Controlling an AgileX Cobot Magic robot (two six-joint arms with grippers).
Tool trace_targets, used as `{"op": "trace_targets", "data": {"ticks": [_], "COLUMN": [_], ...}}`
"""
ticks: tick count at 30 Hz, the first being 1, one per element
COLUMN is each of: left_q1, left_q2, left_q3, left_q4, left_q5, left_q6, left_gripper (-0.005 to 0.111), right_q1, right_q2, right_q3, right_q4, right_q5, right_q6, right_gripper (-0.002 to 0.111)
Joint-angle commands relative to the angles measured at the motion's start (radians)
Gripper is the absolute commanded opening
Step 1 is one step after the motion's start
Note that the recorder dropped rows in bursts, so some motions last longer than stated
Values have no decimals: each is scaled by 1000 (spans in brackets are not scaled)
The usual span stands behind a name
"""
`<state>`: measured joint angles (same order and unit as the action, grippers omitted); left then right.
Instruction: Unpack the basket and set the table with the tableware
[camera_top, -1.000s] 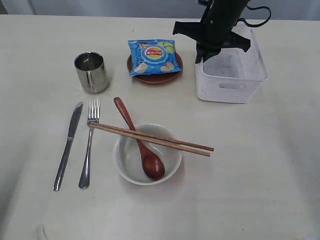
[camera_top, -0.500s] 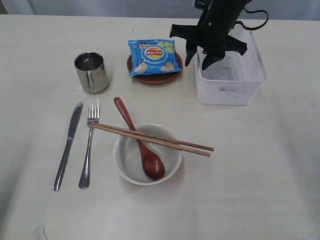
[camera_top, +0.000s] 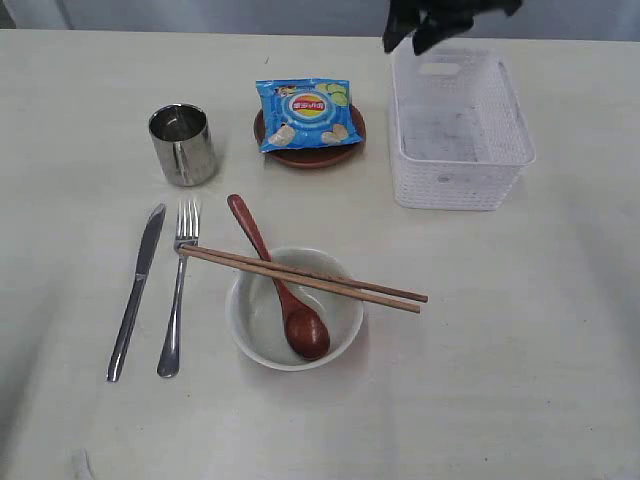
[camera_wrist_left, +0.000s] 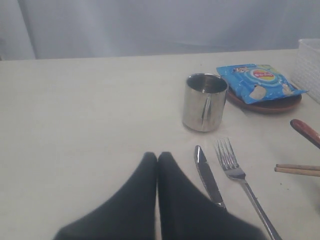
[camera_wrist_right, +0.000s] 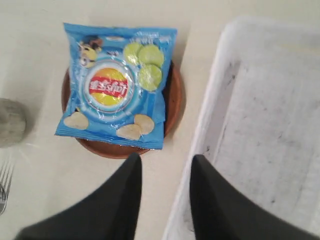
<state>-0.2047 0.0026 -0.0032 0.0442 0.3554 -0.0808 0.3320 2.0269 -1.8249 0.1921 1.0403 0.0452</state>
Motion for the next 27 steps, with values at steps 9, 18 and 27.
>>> {"op": "trace_targets", "data": {"ticks": [9, 18, 27], "left_q1": [-5, -5, -5], "left_q2": [-3, -3, -3], "left_q3": [3, 3, 3], "left_q4": [8, 8, 8], "left_q5": [-11, -11, -11], "left_q6": [-4, -4, -4], "left_gripper": [0, 0, 0], "right_q1": [-12, -12, -12], "right_q2": [-358, -796, -1083], "right_q3": [201, 777, 980], "right_q4": [20, 12, 11], "right_q5": [-128, -582, -508], "right_q6": [-195, -195, -195], "right_gripper": [0, 0, 0]}}
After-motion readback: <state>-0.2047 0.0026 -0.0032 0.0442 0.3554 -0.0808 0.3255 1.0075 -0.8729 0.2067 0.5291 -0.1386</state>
